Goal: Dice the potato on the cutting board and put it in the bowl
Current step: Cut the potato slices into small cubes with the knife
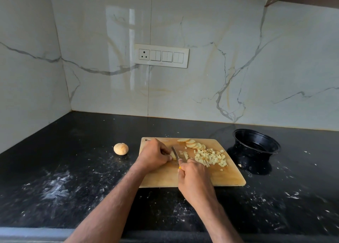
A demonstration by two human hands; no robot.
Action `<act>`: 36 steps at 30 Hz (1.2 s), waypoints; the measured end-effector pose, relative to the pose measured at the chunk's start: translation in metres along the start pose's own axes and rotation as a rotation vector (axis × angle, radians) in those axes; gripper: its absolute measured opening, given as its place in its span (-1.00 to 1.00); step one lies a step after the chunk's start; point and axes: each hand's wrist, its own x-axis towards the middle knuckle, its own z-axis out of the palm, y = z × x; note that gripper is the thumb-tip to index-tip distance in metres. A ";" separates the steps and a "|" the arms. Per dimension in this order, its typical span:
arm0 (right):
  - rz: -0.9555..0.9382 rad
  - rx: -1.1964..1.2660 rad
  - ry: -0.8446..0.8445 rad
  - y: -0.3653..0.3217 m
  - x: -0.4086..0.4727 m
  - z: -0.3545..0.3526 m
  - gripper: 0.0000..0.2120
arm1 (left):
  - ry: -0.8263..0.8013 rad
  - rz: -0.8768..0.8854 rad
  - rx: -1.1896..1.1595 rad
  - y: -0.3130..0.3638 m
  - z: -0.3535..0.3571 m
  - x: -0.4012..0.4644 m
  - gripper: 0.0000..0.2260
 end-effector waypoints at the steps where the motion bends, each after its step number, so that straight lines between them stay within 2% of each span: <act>1: -0.001 -0.002 0.003 -0.001 0.000 0.000 -0.71 | 0.002 0.001 0.003 0.000 0.000 0.000 -0.83; 11: -0.024 -0.021 0.015 -0.004 -0.001 -0.001 -0.74 | 0.011 -0.020 0.029 0.002 0.001 0.000 -0.82; 15: -0.030 -0.042 0.012 -0.006 0.000 -0.001 -0.77 | 0.003 -0.020 0.027 0.004 0.002 0.000 -0.88; 22: 0.012 -0.055 -0.057 -0.009 0.005 -0.009 -0.86 | -0.040 -0.028 0.032 0.007 0.001 0.000 -0.96; 36: 0.011 -0.100 -0.156 -0.007 0.019 -0.015 -0.84 | -0.062 0.017 0.053 0.007 0.000 0.002 -0.92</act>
